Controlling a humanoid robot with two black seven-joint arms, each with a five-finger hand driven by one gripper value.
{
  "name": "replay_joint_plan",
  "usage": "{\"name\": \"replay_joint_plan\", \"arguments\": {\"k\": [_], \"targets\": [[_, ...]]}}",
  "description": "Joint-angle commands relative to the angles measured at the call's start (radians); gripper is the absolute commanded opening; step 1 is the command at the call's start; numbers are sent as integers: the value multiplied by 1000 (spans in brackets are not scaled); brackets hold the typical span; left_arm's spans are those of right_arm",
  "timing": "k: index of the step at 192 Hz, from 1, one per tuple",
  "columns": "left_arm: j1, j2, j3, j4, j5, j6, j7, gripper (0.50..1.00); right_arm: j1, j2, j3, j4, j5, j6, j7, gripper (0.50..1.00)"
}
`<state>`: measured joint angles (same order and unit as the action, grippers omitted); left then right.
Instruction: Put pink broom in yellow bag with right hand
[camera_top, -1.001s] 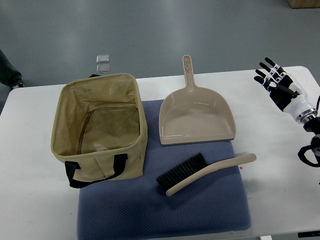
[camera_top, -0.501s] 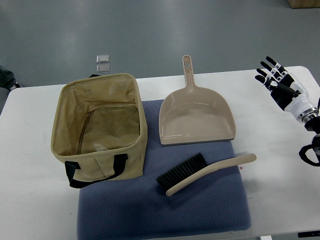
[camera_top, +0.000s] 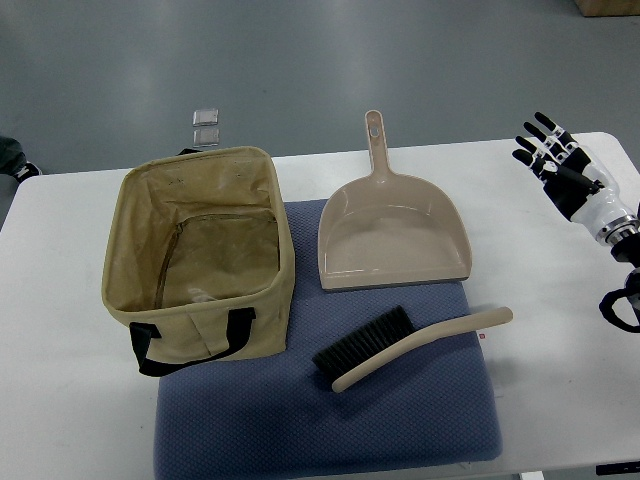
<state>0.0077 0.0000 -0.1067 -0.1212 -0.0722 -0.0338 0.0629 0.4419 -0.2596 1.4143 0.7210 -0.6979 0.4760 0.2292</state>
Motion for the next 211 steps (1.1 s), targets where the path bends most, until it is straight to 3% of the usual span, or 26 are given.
{"name": "replay_joint_plan", "arguments": {"k": [1,129,177,211], "targets": [[0,0,1,-3,0,0,0,1000,0,-1,0,0,0,-5,1,938],[0,0,1,0,0,0,0,1000,14,-40,-37,3,-8,7,9,938],[0,0,-1,0,0,0,0,1000,44,-179,-276,40,-8,6,148,938],[0,0,1,0,0,0,0,1000,52,-254,-383,112,-18,3,173,936]]}}
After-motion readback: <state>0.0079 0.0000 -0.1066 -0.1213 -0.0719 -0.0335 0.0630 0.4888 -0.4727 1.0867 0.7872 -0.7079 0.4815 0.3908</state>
